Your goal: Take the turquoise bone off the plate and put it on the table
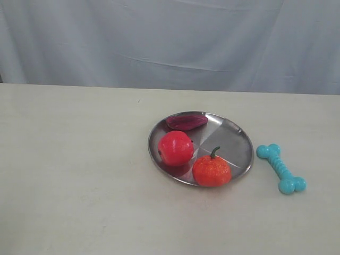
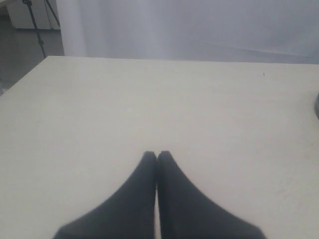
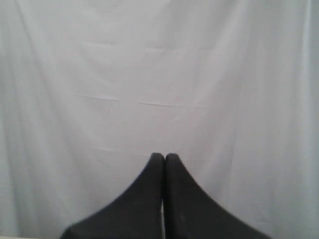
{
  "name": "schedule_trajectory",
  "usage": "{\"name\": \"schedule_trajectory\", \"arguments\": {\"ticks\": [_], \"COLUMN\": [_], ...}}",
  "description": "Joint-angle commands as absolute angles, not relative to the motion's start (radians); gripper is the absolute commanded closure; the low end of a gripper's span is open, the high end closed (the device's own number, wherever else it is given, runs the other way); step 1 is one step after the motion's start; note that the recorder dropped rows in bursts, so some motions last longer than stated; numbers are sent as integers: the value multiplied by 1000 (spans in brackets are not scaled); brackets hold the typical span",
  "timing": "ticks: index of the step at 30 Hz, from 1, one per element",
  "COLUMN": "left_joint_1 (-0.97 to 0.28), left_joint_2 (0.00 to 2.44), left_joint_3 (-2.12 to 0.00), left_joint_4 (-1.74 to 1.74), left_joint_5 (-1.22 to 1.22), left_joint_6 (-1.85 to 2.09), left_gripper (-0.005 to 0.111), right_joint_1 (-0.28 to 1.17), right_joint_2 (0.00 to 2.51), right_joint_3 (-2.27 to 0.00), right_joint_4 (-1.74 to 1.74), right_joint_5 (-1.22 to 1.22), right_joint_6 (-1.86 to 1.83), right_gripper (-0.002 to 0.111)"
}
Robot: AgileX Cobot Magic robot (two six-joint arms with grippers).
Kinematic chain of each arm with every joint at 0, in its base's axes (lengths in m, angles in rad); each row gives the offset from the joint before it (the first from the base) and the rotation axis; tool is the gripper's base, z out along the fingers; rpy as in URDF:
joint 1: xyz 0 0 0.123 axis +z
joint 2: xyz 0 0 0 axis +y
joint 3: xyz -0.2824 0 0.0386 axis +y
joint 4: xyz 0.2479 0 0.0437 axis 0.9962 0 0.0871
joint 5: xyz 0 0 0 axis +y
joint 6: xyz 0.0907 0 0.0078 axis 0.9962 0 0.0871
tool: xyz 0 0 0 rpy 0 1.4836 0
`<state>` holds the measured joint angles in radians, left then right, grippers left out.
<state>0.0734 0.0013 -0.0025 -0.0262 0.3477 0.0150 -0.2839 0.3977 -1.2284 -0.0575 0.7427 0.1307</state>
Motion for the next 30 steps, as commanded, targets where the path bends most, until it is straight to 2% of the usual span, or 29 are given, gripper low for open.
{"name": "schedule_trajectory", "arguments": {"ticks": [1, 5, 19, 23, 30], "left_joint_1": [78, 78, 78, 78, 78], "left_joint_2": [0, 0, 0, 0, 0], "left_joint_3": [0, 0, 0, 0, 0], "left_joint_4": [-25, -25, -25, -25, -25], "left_joint_5": [342, 342, 342, 342, 342], "left_joint_6": [11, 11, 11, 11, 11], "left_gripper": [107, 107, 107, 107, 107], "right_joint_1": [-288, -288, -288, -288, -288], "right_joint_2": [299, 205, 42, 0, 0], "right_joint_3": [-1174, -1037, -261, -133, -54], "right_joint_4": [-82, -122, -134, -134, -134], "right_joint_5": [716, 590, 183, 128, 133], "right_joint_6": [146, 146, 145, 155, 169], "right_gripper": [108, 108, 108, 108, 108]}}
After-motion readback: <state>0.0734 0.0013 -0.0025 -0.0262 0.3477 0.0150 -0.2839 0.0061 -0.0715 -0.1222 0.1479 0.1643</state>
